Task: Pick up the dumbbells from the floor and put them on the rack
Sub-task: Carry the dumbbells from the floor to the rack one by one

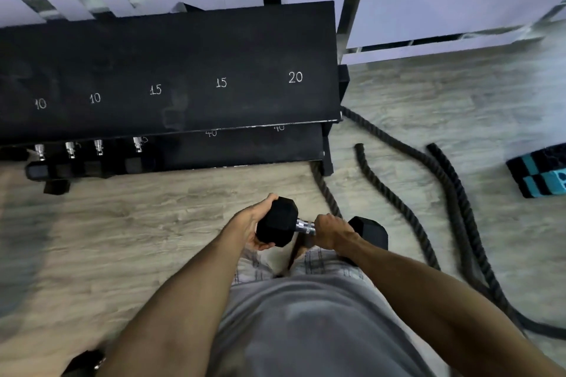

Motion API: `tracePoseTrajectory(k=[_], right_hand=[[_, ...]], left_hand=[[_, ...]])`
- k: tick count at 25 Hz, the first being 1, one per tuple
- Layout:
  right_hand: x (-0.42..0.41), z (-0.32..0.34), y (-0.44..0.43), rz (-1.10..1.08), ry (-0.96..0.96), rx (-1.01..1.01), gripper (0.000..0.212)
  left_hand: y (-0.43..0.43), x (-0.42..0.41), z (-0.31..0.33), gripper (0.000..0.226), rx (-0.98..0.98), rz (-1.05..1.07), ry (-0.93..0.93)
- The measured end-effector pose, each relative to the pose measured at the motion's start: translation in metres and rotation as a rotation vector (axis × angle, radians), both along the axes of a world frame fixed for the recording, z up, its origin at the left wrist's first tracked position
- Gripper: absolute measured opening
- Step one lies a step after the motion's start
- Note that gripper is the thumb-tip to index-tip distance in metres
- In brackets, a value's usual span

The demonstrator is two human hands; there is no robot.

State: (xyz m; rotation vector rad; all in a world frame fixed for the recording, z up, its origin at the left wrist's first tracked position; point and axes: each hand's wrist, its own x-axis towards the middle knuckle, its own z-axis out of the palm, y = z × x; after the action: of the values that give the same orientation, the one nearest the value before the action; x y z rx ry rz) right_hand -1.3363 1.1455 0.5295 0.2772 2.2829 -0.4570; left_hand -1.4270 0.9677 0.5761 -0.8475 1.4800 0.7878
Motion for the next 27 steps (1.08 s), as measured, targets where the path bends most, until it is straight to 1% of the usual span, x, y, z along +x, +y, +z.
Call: tracePoseTrajectory(k=[3,8,10,12,19,24,27], right_hand=[[-0.043,0.003,0.022,0.026,-0.003,0.005,0.037],[-0.108,0.008,0.038,0.002,0.004,0.007,0.035],[-0.136,0.005,0.044,-0.023,-0.005,-0.002,0.030],[-0.166,0.004,0.047,-0.067,-0.016,0.000,0.027],[-0.270,-0.001,0.054,-0.205,-0.051,0.022,0.022],[-0.335,0.002,0.059,-0.311,-0.029,0.022,0.032],[-0.368,-0.001,0.065,-0.363,-0.011,0.010,0.033]], left_hand=[[0.019,-0.039,0.007,0.085,0.019,0.020,0.023],[0.043,-0.101,0.018,0.075,0.032,0.018,0.102],[0.053,-0.132,0.016,0.069,0.020,0.012,0.137],[0.060,-0.165,0.012,0.066,0.006,-0.019,0.142],[0.074,-0.287,0.011,0.069,0.016,-0.172,0.139],[0.095,-0.364,0.018,0.076,-0.013,-0.272,0.194],[0.110,-0.402,0.011,0.097,-0.071,-0.277,0.245]])
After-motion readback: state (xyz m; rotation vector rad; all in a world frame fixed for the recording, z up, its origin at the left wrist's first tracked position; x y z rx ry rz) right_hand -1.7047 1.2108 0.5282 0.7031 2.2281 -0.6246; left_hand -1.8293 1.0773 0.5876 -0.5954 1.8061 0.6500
